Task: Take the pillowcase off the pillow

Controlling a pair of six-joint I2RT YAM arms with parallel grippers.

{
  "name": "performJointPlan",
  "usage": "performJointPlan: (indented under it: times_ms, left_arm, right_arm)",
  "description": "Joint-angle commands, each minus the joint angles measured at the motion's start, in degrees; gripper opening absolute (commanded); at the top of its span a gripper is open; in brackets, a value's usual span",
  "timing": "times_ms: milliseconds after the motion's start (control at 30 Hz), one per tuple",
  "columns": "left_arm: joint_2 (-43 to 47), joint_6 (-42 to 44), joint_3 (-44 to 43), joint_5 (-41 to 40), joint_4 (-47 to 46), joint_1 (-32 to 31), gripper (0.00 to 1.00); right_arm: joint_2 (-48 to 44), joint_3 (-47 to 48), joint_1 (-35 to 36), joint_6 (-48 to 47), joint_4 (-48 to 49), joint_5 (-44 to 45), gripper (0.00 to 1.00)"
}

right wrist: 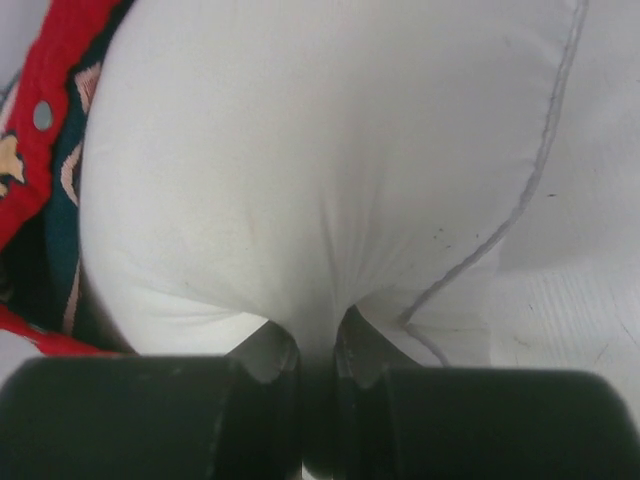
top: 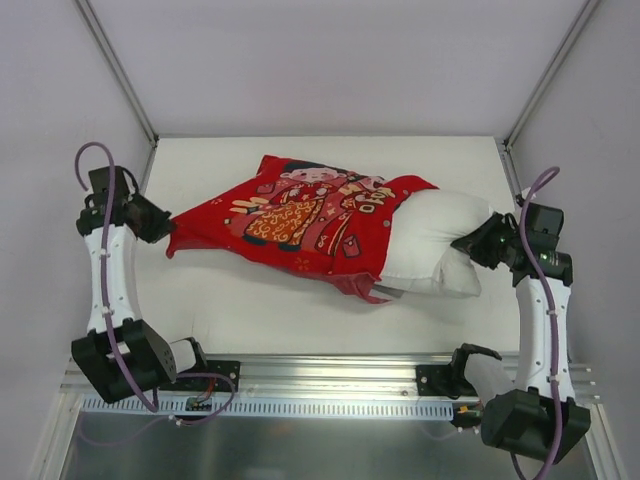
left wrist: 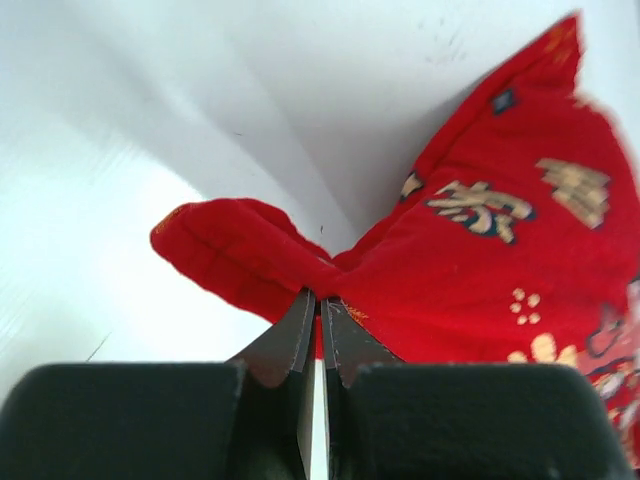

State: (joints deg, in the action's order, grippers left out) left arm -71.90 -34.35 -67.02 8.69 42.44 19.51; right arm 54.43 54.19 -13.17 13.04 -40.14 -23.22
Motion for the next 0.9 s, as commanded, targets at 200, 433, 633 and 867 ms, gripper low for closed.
performJointPlan:
  times_ms: [200,433,633,867]
  left_arm:
    - [14.59,-10.12,-0.31,-12.99,4.23,9.49,0.00]
    - [10.83,-8.28,1.98,-5.81,3.80,9.85,0.18]
    - [2.65,-4.77,-0.99,-1.61,-0.42,-4.41,0.94]
    - [-10.96,0.51,-15.56,0.53,-0.16,-16.07,0.99]
  right_arm:
    - [-11.98,2.76,-8.19,4.27,2.08,11.79,0.01]
    - [-8.30,-2.24,-8.19,0.50,2.17,7.76,0.01]
    - [-5.65,-2.08,-7.23,-0.64,2.17,5.90,0.91]
    - [-4.17,8.28,-2.31,-2.14,-2.57,12.67,0.96]
